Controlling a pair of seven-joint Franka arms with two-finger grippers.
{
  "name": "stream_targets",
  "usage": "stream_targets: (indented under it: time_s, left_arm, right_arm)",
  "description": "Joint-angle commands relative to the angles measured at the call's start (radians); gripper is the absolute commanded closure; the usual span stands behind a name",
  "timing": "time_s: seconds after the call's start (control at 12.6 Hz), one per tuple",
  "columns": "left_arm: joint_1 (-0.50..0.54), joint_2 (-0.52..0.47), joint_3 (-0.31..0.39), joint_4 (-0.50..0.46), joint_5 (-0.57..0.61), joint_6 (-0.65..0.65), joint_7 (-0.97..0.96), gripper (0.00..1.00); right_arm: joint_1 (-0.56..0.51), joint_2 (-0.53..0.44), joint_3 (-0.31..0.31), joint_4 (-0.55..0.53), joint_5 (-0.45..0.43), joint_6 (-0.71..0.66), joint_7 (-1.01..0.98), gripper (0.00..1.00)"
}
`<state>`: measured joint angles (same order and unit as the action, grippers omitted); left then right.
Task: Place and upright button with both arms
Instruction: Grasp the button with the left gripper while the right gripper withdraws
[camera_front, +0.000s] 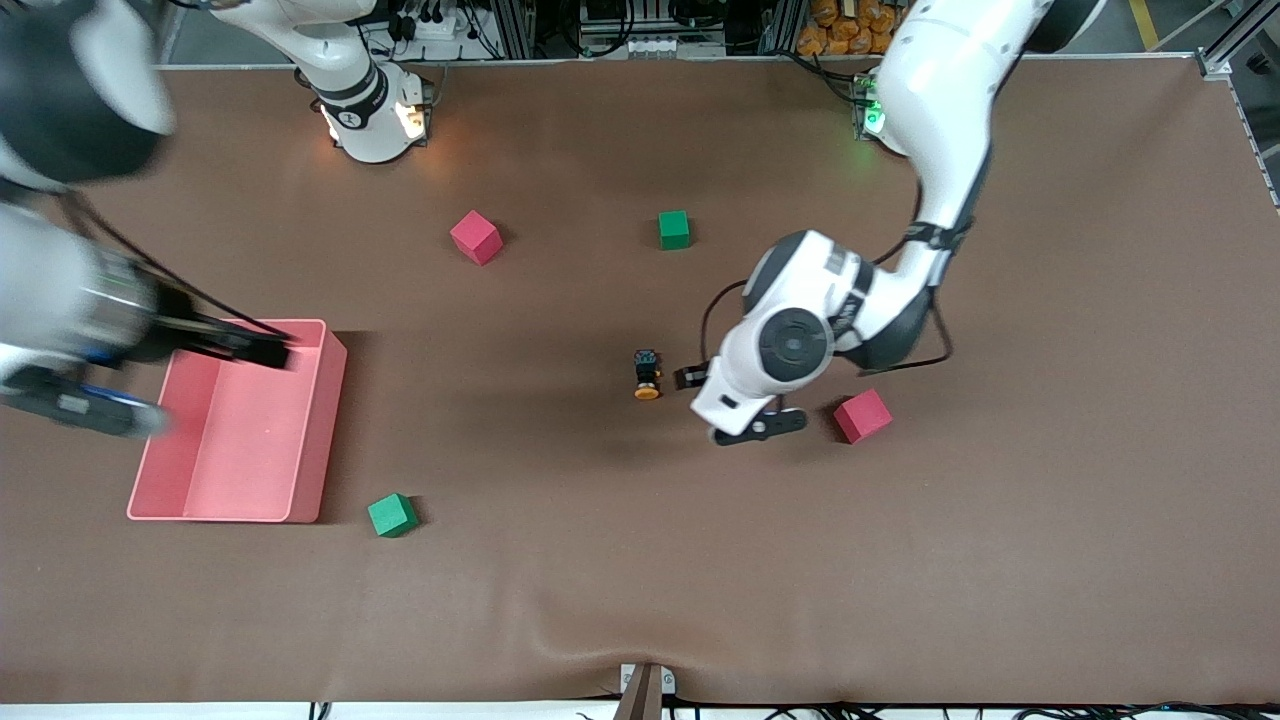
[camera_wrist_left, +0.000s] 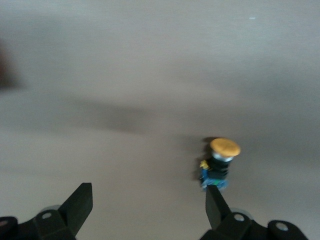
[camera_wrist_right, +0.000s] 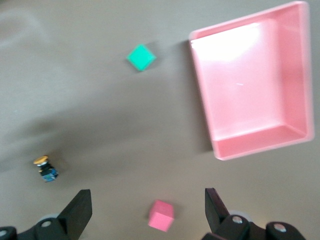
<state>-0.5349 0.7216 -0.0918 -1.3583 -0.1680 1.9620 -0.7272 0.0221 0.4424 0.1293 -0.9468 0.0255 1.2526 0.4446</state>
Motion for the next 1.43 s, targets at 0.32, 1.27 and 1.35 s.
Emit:
stream_targets:
  time_s: [0.32, 1.27, 1.35]
  left_arm:
    - [-0.096, 0.120, 0.006, 0.068, -0.013, 0.054, -0.011, 0.09]
    - [-0.149, 0.193, 0.004, 0.077, -0.015, 0.162, 0.009, 0.17]
    - [-0.152, 0.203, 0.004, 0.077, -0.015, 0.170, 0.005, 0.18]
  right_arm:
    - [-0.051, -0.323, -0.083, -0.298, -0.015, 0.004, -0.184, 0.00]
    - [0.062, -0.450, -0.227, -0.559, 0.008, 0.200, -0.254, 0.00]
    - [0.062, -0.452, -0.224, -0.561, 0.007, 0.200, -0.256, 0.00]
